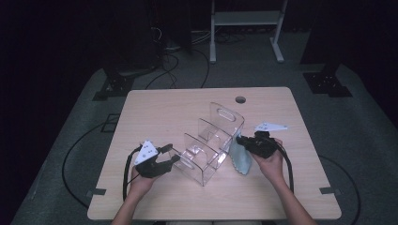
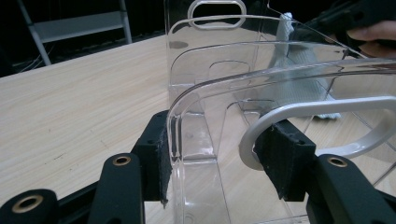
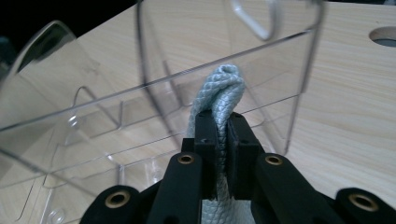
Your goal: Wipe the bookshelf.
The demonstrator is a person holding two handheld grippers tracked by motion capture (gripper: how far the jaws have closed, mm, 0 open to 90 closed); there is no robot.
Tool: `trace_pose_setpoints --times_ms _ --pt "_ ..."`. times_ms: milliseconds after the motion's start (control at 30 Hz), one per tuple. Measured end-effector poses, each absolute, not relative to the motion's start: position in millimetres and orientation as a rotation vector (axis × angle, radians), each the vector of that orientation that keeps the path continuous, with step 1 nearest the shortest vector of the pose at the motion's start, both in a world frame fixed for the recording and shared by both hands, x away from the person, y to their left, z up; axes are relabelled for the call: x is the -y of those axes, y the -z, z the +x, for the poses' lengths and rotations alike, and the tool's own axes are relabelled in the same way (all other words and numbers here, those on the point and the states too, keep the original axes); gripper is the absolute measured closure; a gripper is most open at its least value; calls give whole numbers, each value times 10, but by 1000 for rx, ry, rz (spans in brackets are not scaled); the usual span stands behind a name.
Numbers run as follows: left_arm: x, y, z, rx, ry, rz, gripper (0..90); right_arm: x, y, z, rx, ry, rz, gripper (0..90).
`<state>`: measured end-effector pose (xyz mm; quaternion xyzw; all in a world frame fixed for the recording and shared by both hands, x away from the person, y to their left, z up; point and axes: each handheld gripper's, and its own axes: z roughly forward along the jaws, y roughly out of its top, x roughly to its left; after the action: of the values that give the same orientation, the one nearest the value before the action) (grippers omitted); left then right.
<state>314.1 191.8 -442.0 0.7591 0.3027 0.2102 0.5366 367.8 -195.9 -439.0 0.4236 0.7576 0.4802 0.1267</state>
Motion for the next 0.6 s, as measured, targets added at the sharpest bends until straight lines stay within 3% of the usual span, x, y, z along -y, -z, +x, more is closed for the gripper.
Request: trace_pose_setpoints --times_ms 600 --pt "-1908 4420 3135 -718 -505 1811 472 1827 4694 3585 -2257 -1427 1234 839"
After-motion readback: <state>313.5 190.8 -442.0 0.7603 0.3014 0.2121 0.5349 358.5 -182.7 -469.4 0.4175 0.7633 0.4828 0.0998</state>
